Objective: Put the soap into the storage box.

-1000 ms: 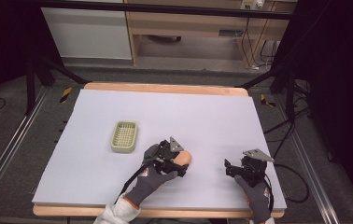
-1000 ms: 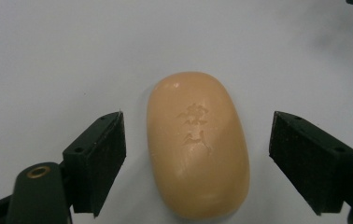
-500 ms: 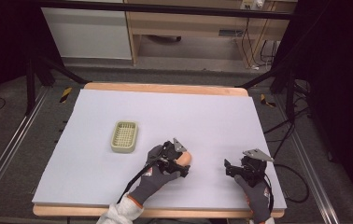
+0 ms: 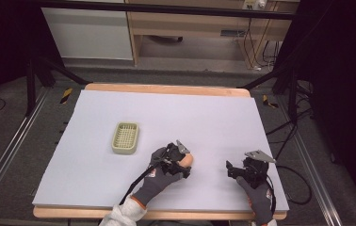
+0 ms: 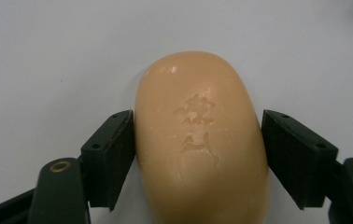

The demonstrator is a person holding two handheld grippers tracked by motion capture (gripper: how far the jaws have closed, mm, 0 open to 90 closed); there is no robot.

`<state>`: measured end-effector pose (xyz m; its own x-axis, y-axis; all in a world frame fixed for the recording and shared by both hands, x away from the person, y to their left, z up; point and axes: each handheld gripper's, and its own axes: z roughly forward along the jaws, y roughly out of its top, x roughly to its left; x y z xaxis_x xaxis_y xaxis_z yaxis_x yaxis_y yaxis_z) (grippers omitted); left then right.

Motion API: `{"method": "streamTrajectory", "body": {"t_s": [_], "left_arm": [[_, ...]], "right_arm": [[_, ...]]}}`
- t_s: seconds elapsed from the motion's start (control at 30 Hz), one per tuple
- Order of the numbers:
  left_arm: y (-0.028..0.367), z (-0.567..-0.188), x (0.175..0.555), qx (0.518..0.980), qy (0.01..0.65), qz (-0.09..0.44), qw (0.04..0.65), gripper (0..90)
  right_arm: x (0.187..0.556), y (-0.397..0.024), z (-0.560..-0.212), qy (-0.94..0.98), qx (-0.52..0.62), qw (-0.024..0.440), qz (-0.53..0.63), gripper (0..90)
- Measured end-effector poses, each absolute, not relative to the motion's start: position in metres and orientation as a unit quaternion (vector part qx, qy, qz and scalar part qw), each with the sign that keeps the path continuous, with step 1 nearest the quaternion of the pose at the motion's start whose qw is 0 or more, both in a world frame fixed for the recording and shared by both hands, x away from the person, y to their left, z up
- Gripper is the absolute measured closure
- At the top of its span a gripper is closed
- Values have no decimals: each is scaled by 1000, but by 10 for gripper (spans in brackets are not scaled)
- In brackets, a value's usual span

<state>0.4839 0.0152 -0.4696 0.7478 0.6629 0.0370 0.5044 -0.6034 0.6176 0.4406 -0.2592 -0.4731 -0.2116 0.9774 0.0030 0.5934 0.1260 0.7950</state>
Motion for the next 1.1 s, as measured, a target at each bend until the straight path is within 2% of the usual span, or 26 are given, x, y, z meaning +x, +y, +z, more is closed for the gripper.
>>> {"method": "streamTrajectory", "body": {"t_s": [1.1], "left_arm": [[16,-470,486,882,344,125,296,310]], "right_arm": [[440,-259,-473,699,564,273,344,58]]}}
